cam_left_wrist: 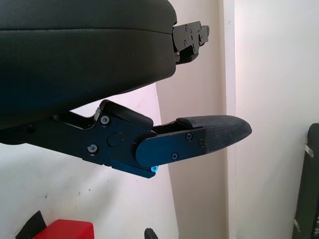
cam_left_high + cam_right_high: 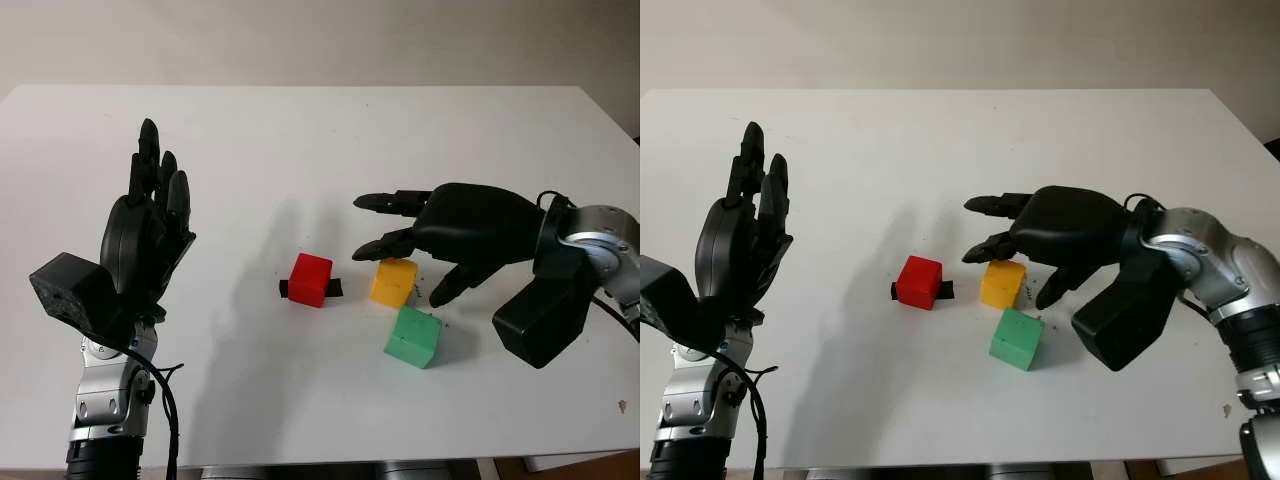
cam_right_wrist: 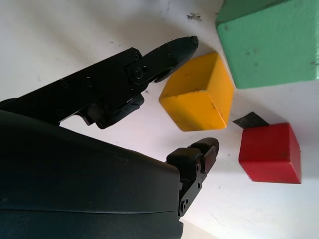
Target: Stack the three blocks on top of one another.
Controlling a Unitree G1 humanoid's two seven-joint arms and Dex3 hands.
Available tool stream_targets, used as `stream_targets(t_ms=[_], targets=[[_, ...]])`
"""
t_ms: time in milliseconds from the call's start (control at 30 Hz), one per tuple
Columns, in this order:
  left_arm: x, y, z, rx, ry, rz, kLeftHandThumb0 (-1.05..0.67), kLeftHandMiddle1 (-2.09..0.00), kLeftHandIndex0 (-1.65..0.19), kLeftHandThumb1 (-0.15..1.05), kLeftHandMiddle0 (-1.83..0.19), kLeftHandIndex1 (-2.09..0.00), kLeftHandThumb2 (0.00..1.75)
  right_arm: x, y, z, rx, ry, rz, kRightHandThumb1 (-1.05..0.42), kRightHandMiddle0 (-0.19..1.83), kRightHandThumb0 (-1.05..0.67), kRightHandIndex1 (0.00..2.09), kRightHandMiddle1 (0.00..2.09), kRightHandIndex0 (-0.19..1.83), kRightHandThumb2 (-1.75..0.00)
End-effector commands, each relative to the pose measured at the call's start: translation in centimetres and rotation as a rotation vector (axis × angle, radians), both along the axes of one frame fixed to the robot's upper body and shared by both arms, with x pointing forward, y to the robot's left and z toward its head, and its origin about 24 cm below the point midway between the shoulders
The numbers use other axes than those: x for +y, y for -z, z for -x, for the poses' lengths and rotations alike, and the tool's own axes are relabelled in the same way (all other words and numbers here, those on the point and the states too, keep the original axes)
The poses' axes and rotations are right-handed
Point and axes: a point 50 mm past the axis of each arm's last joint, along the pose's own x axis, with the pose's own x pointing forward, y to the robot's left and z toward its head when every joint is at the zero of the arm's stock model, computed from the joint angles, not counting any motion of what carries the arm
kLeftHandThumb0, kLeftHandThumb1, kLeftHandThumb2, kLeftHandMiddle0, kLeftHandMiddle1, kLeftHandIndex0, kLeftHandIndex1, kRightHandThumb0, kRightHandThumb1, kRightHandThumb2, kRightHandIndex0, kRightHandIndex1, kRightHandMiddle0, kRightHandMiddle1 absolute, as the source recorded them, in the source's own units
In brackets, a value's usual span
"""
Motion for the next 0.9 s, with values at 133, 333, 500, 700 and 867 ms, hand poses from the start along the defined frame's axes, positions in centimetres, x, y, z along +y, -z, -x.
stream_targets(t_ms=[133,333,500,700,867], targets=[[0.1,0.1,0.4,0.015,0.007,-0.011,-0.73,-0.05,0.15,1.05,0.13,-0.05,0.59,0.0,0.1,-0.3,-0.02,-0.012,-0.015,-0.85,0.52,-0.48,0.05,0.09,0.05,-0.06],[0.0,0.3,0.3,0.045,0.031,-0.002,-0.76,-0.05,0.17,1.05,0.15,-0.05,0.56,-0.1,0.2,-0.5,-0.072,-0.03,-0.041,-0.9,0.7,-0.39,0.08,0.2,0.1,-0.07],[0.0,0.4,0.3,0.048,0.055,-0.025,-0.76,-0.04,0.19,1.05,0.18,-0.04,0.57,-0.2,-0.1,-0.7,-0.095,-0.041,-0.086,-0.95,0.45,-0.37,0.06,1.22,0.17,-0.05],[0.1,0.4,0.4,0.05,0.067,-0.028,-0.78,-0.04,0.19,1.05,0.19,-0.02,0.57,-0.1,-0.9,-0.9,-0.113,-0.044,-0.097,-0.92,0.43,-0.39,0.08,1.4,0.23,-0.05],[0.1,0.4,0.4,0.053,0.069,-0.029,-0.78,-0.05,0.19,1.05,0.19,-0.02,0.56,-0.1,-1.6,-1.2,-0.123,-0.04,-0.116,-0.89,0.49,-0.41,0.07,1.33,0.27,-0.05]])
